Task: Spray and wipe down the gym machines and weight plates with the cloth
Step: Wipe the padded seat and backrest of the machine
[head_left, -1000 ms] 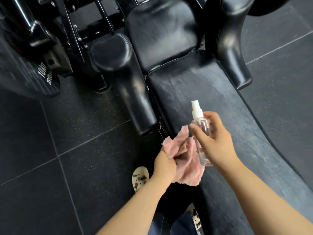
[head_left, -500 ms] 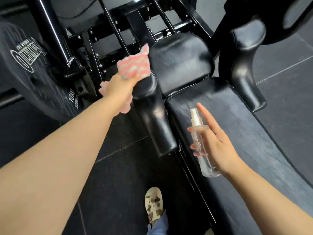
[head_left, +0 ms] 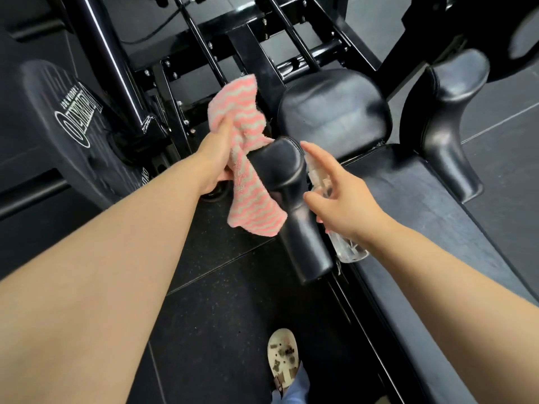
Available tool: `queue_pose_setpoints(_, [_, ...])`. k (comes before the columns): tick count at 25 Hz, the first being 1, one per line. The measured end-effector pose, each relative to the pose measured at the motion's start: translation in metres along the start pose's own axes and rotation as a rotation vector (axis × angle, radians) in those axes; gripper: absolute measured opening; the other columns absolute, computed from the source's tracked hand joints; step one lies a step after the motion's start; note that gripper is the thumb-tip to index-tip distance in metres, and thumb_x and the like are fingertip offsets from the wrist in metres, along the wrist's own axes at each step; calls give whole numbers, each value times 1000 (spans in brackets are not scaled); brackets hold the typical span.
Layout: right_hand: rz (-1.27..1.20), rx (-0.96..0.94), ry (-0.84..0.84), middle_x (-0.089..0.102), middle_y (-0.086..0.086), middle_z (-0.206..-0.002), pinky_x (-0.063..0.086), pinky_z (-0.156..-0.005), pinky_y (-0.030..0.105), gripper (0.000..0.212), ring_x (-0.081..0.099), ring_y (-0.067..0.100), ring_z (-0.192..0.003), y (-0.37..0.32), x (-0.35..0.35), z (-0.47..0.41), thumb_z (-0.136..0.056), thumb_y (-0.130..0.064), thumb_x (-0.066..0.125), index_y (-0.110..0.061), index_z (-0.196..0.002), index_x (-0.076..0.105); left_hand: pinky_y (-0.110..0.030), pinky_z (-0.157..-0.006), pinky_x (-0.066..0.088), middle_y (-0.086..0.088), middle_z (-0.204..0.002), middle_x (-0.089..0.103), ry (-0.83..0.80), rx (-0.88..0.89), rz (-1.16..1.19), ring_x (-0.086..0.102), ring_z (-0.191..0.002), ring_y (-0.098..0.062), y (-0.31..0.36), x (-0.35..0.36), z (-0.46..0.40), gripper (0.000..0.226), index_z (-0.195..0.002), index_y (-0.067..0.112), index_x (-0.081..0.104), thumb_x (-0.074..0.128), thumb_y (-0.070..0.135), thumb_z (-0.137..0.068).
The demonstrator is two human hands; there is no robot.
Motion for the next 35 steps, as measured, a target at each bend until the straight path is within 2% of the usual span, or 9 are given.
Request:
queue_pose_setpoints(4, [39, 34, 64, 51, -7, -61, 47, -62, 25, 59, 47, 9, -53, -6, 8, -12, -76, -12, 51, -47, -123, 42, -39, -87, 53, -9, -107, 70, 102, -8, 441, 68, -98, -22, -37, -37, 12, 49, -110, 15, 59, 29, 52, -98])
queue_pose_setpoints(7, [49, 42, 135, 49, -5, -60, 41, -55, 22, 51, 47, 10, -54, -7, 8, -17, -78, -10, 51, -36, -120, 43, -28, -64, 55, -11, -77, 69, 213, 2, 483, 68, -66, -22, -69, -78, 33, 50, -98, 4, 62, 37, 48, -96])
queue_pose_setpoints(10, [24, 51, 249, 48, -5, -58, 39, -53, 18, 47, 44, 6, -53, -1, 6, -12, -79, -13, 52, -40, -116, 42, -19, -45, 26, -11, -75, 45, 167, -90, 510, 36, -50, -15, -112, -100, 44, 53, -99, 1, 63, 44, 49, -86])
queue_pose_setpoints(13, [138, 78, 265, 53, 0, -71, 42, -65, 31, 62, 51, 17, -70, 12, 5, -2, -82, -15, 50, -50, -131, 34, -25, -52, 37, -22, -70, 47, 215, -79, 483, 46, -54, -29, -145, -112, 69, 43, -117, 13, 63, 32, 36, -97])
queue_pose_setpoints(17, [387, 117, 92, 53, 4, -85, 39, -65, 33, 54, 52, 29, -79, 38, 19, 15, -84, -18, 47, -41, -132, 33, -41, -90, 49, -5, -121, 65, 256, -68, 454, 63, -109, -23, -180, -112, 101, 48, -130, 21, 54, 38, 51, -96])
queue_pose_setpoints(20, [460, 159, 20, 51, 3, -91, 38, -64, 33, 55, 48, 28, -77, 59, 22, 30, -85, -18, 46, -38, -135, 31, -44, -93, 49, -16, -119, 63, 264, -112, 466, 63, -107, -26, -191, -99, 118, 48, -127, 19, 58, 43, 51, -94])
queue_pose_setpoints(24, [527, 227, -77, 49, 3, -95, 38, -64, 32, 63, 49, 26, -78, 85, 14, 47, -87, -18, 46, -40, -142, 25, -40, -94, 49, -24, -83, 59, 284, -146, 495, 56, -86, -35, -194, -74, 137, 40, -126, 12, 57, 38, 36, -99])
queue_pose_setpoints(30, [598, 195, -148, 47, -1, -97, 41, -64, 32, 53, 52, 26, -81, 94, 4, 56, -88, -23, 46, -38, -135, 30, -42, -91, 49, -13, -113, 67, 365, -187, 542, 67, -102, -25, -188, -49, 149, 37, -124, 20, 54, 39, 42, -100])
queue_pose_setpoints(35, [601, 204, -23, 54, 5, -110, 41, -66, 32, 68, 54, 29, -87, 93, -44, 40, -88, -21, 46, -46, -144, 18, -38, -105, 39, -10, -123, 62, 393, -181, 519, 59, -113, -20, -156, -14, 151, 65, -132, 11, 50, 35, 59, -91])
Point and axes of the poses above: each hand's wrist, its own z-axis away from the middle knuckle, its own x-axis out of the palm, y = z × x, the point moved 8 cm from there along -z, towards the middle knuckle
